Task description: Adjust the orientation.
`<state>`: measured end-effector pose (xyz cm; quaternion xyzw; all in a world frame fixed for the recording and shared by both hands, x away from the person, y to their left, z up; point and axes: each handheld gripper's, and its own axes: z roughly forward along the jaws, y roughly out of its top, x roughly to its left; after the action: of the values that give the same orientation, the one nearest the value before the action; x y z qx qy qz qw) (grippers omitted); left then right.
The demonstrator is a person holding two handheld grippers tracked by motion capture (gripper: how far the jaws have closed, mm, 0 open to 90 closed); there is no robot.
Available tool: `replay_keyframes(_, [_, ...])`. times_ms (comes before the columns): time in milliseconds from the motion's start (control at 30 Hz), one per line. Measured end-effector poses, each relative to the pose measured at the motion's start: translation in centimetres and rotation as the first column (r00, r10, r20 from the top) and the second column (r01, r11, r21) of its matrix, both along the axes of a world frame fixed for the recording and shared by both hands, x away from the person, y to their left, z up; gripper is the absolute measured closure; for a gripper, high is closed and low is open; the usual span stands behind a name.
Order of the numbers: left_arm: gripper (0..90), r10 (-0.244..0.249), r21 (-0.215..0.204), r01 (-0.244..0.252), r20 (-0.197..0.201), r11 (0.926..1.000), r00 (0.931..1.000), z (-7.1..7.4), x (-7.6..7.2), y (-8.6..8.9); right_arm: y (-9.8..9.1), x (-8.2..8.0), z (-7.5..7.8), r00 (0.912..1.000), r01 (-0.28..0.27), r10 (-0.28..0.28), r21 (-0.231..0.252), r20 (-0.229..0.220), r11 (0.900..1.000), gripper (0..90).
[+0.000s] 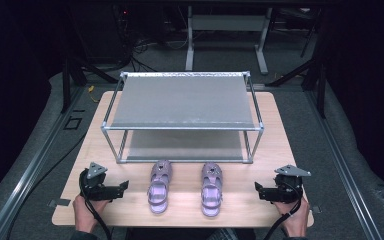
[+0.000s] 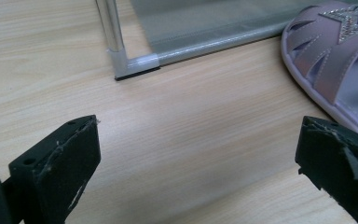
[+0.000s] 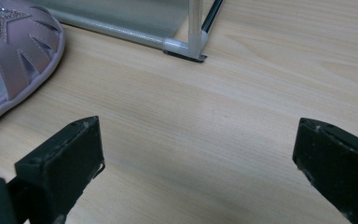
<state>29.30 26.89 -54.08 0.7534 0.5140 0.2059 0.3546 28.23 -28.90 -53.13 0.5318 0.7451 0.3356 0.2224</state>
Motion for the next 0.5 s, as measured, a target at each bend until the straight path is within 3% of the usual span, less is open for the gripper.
replay_keyframes(500, [0.1,-0.033,0.0,0.033,-0.001,0.9995,0.9995,2.0,-0.6,-0.8,0.6,0.3,0.1,0.9988,-0.043,0.043,0.025,-0.021,0.9988,2.1])
